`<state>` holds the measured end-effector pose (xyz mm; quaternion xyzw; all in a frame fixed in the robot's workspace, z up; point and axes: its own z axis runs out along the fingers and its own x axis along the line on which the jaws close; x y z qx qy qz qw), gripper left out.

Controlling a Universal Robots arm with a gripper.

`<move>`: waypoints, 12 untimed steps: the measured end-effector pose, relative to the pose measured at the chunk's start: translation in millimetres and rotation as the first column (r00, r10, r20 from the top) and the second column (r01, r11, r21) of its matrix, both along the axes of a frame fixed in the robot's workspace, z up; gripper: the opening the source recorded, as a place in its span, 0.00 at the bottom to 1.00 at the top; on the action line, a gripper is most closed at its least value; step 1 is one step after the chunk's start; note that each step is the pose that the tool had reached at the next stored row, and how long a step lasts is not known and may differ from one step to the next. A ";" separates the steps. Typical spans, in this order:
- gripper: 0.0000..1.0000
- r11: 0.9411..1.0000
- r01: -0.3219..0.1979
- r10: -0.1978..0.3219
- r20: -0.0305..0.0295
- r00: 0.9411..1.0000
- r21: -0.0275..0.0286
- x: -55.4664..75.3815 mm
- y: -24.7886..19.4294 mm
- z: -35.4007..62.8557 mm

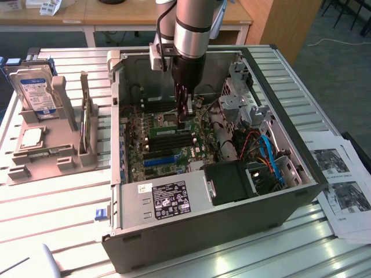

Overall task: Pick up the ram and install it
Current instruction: 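Insert the ram into the slot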

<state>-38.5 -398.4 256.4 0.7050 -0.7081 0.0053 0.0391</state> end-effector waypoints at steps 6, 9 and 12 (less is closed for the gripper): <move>0.12 1.000 0.000 0.000 0.000 1.000 0.000 0.0 0.0 -3.1; 0.12 1.000 0.000 0.000 0.000 1.000 0.000 0.0 0.0 -5.1; 0.12 1.000 0.000 0.000 0.000 1.000 0.000 0.0 0.0 -7.3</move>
